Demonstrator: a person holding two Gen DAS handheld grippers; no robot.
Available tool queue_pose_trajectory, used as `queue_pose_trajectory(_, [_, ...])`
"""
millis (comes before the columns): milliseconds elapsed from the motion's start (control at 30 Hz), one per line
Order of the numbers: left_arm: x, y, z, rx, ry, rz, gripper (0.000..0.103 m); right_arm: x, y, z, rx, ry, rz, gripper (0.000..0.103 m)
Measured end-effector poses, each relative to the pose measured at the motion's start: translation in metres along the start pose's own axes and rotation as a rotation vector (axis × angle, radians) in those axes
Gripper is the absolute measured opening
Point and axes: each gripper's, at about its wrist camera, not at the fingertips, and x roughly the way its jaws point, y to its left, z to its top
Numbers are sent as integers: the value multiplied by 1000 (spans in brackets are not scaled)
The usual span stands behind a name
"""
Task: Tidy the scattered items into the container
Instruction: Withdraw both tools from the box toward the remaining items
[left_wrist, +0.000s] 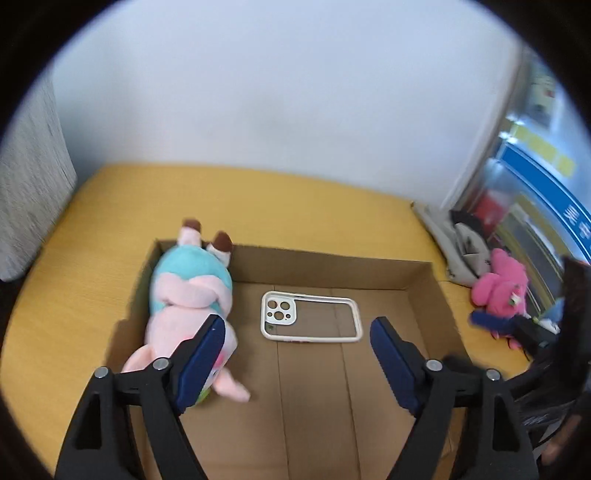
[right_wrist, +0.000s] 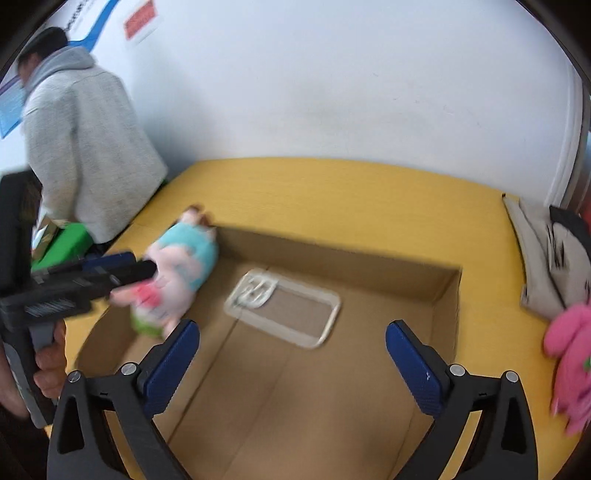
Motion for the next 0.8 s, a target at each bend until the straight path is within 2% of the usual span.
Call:
queue_pose_trajectory(100, [-26,-5,-23,50,-37,67,81,-19,24,-37,8,-4,-3,103])
queue_pose_trajectory(233, [-31,-6,-49,40,-38,59,81,-29,61,-73,21,-6,-14,103])
queue_pose_trajectory(367, [-44,16,-82,17,-24,54,81,-51,75,-101,23,-35,-47,103])
queue_pose_trajectory(533, [-32,25,-113,21,10,69,81,-42,55,-125,58,0,-112,103])
queue_pose_trajectory(700, [-6,32,-142,10,93,92,80,-14,38,-147,83,40,-138,102])
queue_pose_trajectory(800, [-6,31,-147,21,92,110,80,-5,34,-160,88,53,-161,102])
